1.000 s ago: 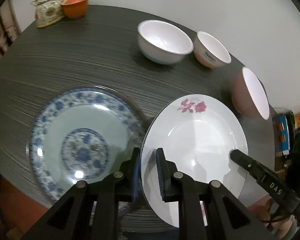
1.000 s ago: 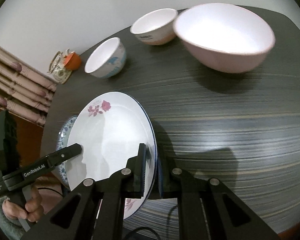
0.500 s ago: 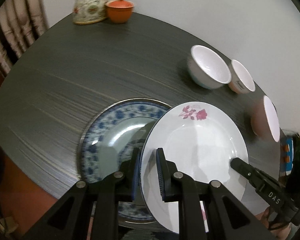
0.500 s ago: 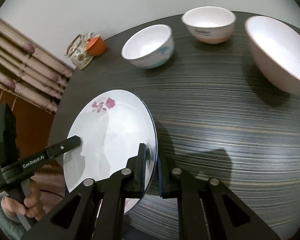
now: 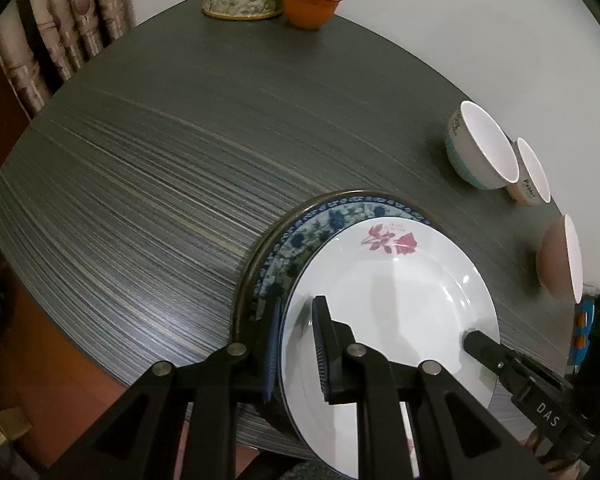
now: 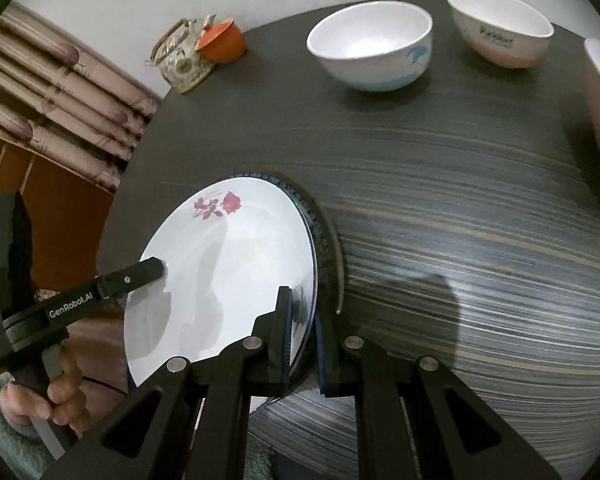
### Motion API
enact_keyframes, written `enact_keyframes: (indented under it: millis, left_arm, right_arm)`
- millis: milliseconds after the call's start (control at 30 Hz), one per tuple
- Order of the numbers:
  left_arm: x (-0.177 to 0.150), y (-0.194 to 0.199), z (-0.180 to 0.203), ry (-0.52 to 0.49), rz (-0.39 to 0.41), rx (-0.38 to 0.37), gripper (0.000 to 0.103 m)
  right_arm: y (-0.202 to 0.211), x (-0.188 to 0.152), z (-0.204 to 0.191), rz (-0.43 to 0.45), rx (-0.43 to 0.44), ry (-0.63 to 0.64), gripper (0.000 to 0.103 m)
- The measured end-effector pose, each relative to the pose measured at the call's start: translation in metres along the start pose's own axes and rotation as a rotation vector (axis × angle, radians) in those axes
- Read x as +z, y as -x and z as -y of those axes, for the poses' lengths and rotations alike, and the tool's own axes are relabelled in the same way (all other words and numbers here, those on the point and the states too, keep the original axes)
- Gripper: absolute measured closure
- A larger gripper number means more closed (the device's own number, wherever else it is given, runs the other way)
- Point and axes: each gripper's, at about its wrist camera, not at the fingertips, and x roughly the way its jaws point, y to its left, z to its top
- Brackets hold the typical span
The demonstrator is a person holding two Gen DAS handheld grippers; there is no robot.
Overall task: Organize plates and bowls
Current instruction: 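Lower the held pink-rose plate onto the blue-and-white plate stack, then open both tools and withdraw from the plate stack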
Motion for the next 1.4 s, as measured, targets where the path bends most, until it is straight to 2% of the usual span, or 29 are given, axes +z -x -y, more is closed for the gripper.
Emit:
enact_keyframes:
  millis: [433,733,1033,1167,1267,1400]
  left_arm:
    - [0.006,-0.014,-0.010,0.012,-0.023,-0.010,0.087]
    - [0.011,-0.014,-0.013,0.026,-0.038,-0.027,0.085]
    - [0.012,0.001,-0.013,0.042,0.016,-0.049,0.082]
    - [0.008,0.007,-0.015,0.039,0.043,-0.048,0.080]
    - [0.003,0.010,-0.014,0.031,0.052,-0.041,0.076]
    - [-0.002,0.008,-0.010,0.014,0.051,-0.015,0.076]
  right_arm:
    - [-0.022,0.003,-0.004,-0.026,-0.024,-0.007,0.090]
    - [-0.025,0.004,-0.013,-0.040,-0.014,0.012,0.071]
    - [-0.024,0.003,-0.028,-0.083,-0.056,0.054,0.048]
    - [-0.021,0.002,-0.033,-0.075,-0.089,0.076,0.046]
    - [-0.018,0.002,-0.032,-0.066,-0.088,0.074,0.046]
    - [-0.010,-0.001,-0.029,-0.045,-0.083,0.072,0.046]
